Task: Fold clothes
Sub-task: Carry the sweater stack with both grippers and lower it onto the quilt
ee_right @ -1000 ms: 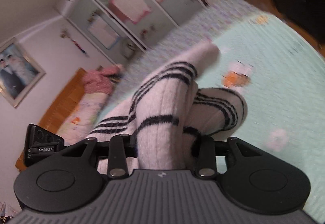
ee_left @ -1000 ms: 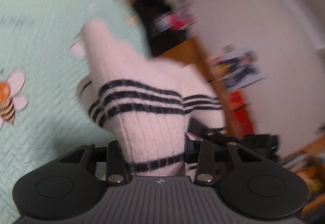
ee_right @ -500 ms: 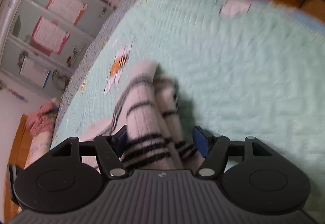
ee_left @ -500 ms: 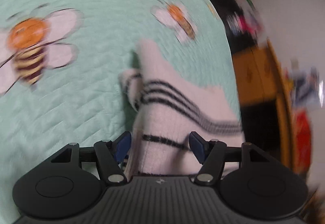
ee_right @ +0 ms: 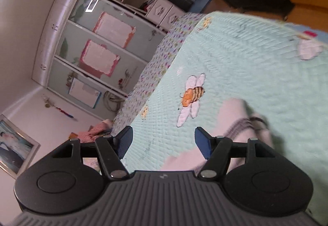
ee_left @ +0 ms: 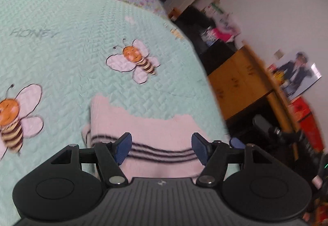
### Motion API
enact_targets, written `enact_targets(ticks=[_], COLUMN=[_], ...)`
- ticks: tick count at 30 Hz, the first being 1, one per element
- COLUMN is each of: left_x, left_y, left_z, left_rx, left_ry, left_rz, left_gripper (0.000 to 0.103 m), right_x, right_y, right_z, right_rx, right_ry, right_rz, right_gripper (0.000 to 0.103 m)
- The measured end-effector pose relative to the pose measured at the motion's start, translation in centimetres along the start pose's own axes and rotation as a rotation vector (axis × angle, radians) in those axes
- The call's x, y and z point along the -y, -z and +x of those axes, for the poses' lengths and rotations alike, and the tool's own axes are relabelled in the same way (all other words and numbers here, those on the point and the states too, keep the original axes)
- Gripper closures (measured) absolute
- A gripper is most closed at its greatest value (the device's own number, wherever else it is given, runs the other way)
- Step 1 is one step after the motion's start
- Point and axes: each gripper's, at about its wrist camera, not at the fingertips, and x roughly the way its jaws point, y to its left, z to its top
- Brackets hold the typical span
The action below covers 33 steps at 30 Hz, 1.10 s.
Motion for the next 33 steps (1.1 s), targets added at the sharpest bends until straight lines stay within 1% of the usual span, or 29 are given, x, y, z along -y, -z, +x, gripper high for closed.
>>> enact_targets(ticks=[2, 3, 4, 5, 6, 7, 8, 9, 11, 12, 13, 15, 16, 17, 18, 19, 20, 21, 22, 23, 24, 25, 26, 27, 28, 29, 30, 31, 33], left_x=[-1.0, -1.3, -1.4, -1.4, -1.3, -1.1, -0.7, -0.2, 0.8, 1.4, 1.8, 2.3, 2.3, 2.2, 2.1, 2.0, 1.6, 1.1, 0.6, 0.5, 0.9, 1.4, 1.9, 2.4, 2.9, 3.3, 3.9, 4.5, 5.3], left_y=[-0.1, 0.0, -0.1, -0.3, -0.5, -0.7, -0.9, -1.0, -0.5, -0.3, 0.1, 1.6, 2.9, 4.4, 5.9, 7.3, 8.7, 10.0, 11.3, 12.0, 12.1, 11.8, 11.2, 10.6, 9.9, 9.5, 9.1, 8.9, 8.4], left_z=[3.2, 4.0, 4.2, 4.1, 4.0, 3.9, 3.4, 2.8, 0.4, -1.0, -2.5, -5.3, -6.1, -6.7, -7.3, -8.0, -7.2, -6.0, -4.8, -4.3, -4.6, -4.9, -5.1, -5.5, -6.1, -6.9, -7.9, -8.7, -10.0], left_rx=[-0.095, -0.118, -0.120, -0.123, -0.132, -0.137, -0.127, -0.113, -0.073, -0.052, -0.038, -0.037, -0.039, -0.042, -0.046, -0.049, -0.075, -0.108, -0.141, -0.134, -0.111, -0.111, -0.129, -0.150, -0.157, -0.144, -0.124, -0.108, -0.107], left_ry=[-0.043, -0.062, -0.065, -0.066, -0.073, -0.078, -0.086, -0.094, -0.100, -0.103, -0.079, 0.007, 0.021, 0.025, 0.029, 0.033, 0.012, -0.017, -0.046, -0.059, -0.058, -0.061, -0.071, -0.082, -0.084, -0.083, -0.093, -0.112, -0.146], left_rz=[0.029, 0.059, 0.078, 0.081, 0.078, 0.079, 0.091, 0.106, 0.126, 0.135, 0.125, 0.092, 0.087, 0.086, 0.086, 0.085, 0.101, 0.123, 0.144, 0.186, 0.228, 0.251, 0.254, 0.245, 0.234, 0.229, 0.239, 0.256, 0.261], left_gripper=[0.037, 0.038, 0.038, 0.038, 0.038, 0.038, 0.038, 0.038, 0.038, 0.038, 0.037, 0.036, 0.036, 0.032, 0.029, 0.029, 0.028, 0.029, 0.029, 0.028, 0.028, 0.028, 0.029, 0.029, 0.029, 0.029, 0.029, 0.029, 0.028], right_x=[2.6, 3.6, 4.7, 5.3, 5.9, 6.2, 5.8, 5.3, 3.7, 2.5, 1.1, -1.2, -1.5, -1.8, -0.8, 0.3, 1.5, 3.0, 4.6, 4.0, 3.1, 2.1, 1.2, 0.2, -0.8, -1.7, -2.7, -3.7, -6.5], right_y=[-0.2, 0.2, 0.7, 0.9, 1.2, 1.2, 1.1, 1.0, 1.1, 1.3, 1.4, 2.4, 3.1, 3.9, 5.0, 6.1, 7.3, 8.4, 9.6, 9.7, 9.6, 9.5, 9.3, 9.2, 9.1, 9.0, 8.9, 8.8, 8.0], right_z=[3.3, 4.5, 5.7, 5.7, 5.5, 5.3, 4.7, 4.0, 2.1, 0.7, -0.8, -4.0, -5.3, -6.6, -7.4, -8.1, -8.7, -8.2, -7.5, -7.5, -7.5, -7.6, -7.7, -7.8, -7.9, -7.9, -8.0, -8.1, -7.6], right_rx=[-0.084, -0.097, -0.105, -0.081, -0.052, -0.042, -0.032, -0.023, 0.005, 0.025, 0.039, 0.055, 0.061, 0.067, 0.069, 0.071, 0.072, 0.038, -0.001, -0.004, -0.001, 0.002, 0.005, 0.008, 0.011, 0.015, 0.018, 0.021, 0.016], right_ry=[0.132, 0.192, 0.251, 0.265, 0.271, 0.254, 0.238, 0.223, 0.190, 0.171, 0.152, 0.113, 0.081, 0.046, 0.014, -0.017, -0.048, 0.038, 0.143, 0.176, 0.198, 0.220, 0.242, 0.264, 0.286, 0.308, 0.330, 0.352, 0.398], right_rz=[0.033, 0.012, -0.015, 0.002, 0.027, 0.052, 0.050, 0.045, 0.013, -0.016, -0.059, -0.128, -0.122, -0.110, -0.069, -0.023, 0.023, 0.039, 0.051, 0.018, -0.021, -0.061, -0.100, -0.140, -0.180, -0.219, -0.259, -0.299, -0.367], right_gripper=[0.035, 0.054, 0.100, 0.103, 0.103, 0.103, 0.103, 0.097, 0.079, 0.061, 0.050, 0.046, 0.045, 0.043, 0.040, 0.036, 0.036, 0.036, 0.056, 0.078, 0.091, 0.088, 0.086, 0.077, 0.058, 0.047, 0.030, 0.023, 0.021])
